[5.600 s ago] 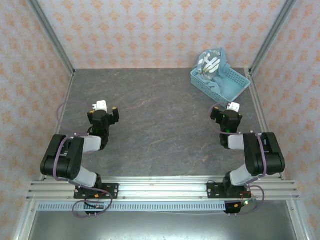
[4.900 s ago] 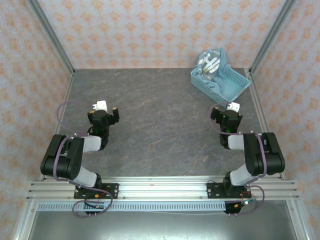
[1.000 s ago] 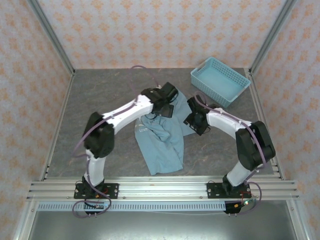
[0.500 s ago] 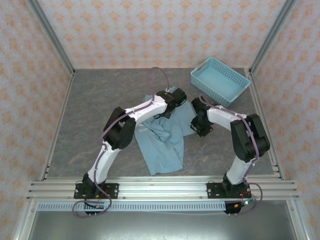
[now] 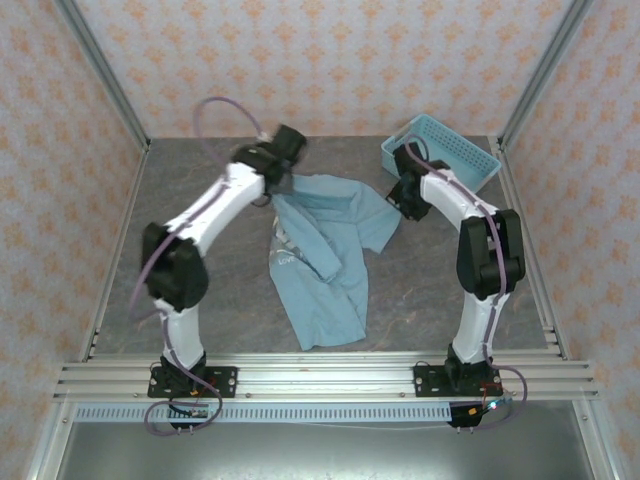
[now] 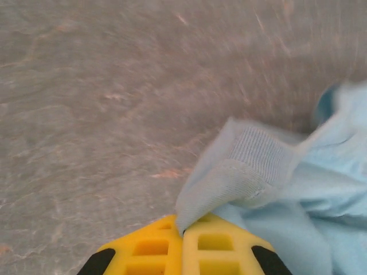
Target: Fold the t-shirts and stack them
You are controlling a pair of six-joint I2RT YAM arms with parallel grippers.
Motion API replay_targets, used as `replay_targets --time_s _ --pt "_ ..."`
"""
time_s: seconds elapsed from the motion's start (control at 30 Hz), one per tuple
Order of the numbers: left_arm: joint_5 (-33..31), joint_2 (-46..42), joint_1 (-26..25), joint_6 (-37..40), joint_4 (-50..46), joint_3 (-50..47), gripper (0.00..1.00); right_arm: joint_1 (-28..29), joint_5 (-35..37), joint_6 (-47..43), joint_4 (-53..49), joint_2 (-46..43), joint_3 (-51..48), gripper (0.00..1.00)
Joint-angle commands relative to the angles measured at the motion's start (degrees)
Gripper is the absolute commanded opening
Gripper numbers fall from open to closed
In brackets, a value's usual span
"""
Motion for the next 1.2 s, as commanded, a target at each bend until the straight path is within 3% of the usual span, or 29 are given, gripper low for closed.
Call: replay_targets --time_s 0.0,0.13,0.27,0.33,0.37,0.4,0.47,0.57,0.7,0.83,1.0,1.17 --pt "7.9 -6.38 6.51 -5.02 0.78 -3.51 0.0 -0.69 4.77 -6.3 -6.04 2.87 8.81 0.0" --pt "13.7 -8.34 15.32 -5.97 -0.43 -6.59 0.0 -0.69 1.41 -9.5 -10.98 8.92 21.24 0.0" --pt "15.52 -5.75 22.56 -3.98 -1.43 -7.86 0.01 -0.49 -6.48 -11.56 -15.98 16.04 30.74 0.0" --pt "10.9 -4.3 24.6 -3.27 -2.78 -7.21 0.21 -0.05 -8.41 -12.31 -18.34 17.87 32.94 0.1" --pt "7.78 -3.74 25.08 -2.97 -3.39 -6.93 0.43 0.41 -8.35 -12.79 -18.87 17.83 33.04 0.22" --pt "4.69 -3.5 25.09 -2.89 -4.25 -6.43 0.52 0.85 -7.66 -13.05 -18.96 17.01 32.35 0.33" --pt "0.98 -4.15 24.19 -3.43 -5.53 -6.41 0.59 1.74 -6.07 -13.12 -18.11 14.29 29.0 0.47" --pt "0.11 -7.87 20.26 -3.67 -5.29 -11.07 0.6 2.98 -4.15 -12.46 -15.74 8.04 21.69 0.57" --pt "9.08 -14.12 14.97 -10.58 -2.06 -25.39 0.61 6.41 -4.25 -10.64 -11.13 -2.27 7.32 0.59" --pt "19.48 -17.65 14.06 -18.91 6.55 -38.22 0.63 12.52 -10.78 -5.9 -5.35 -8.24 -6.63 0.59" --pt "25.49 -13.5 13.19 -22.11 11.53 -36.05 0.66 20.9 -16.2 0.46 0.55 -5.79 -14.21 0.54" --pt "24.03 -8.68 9.74 -24.31 8.04 -30.97 0.67 21.27 -16.81 4.35 3.3 -0.13 -15.66 0.5"
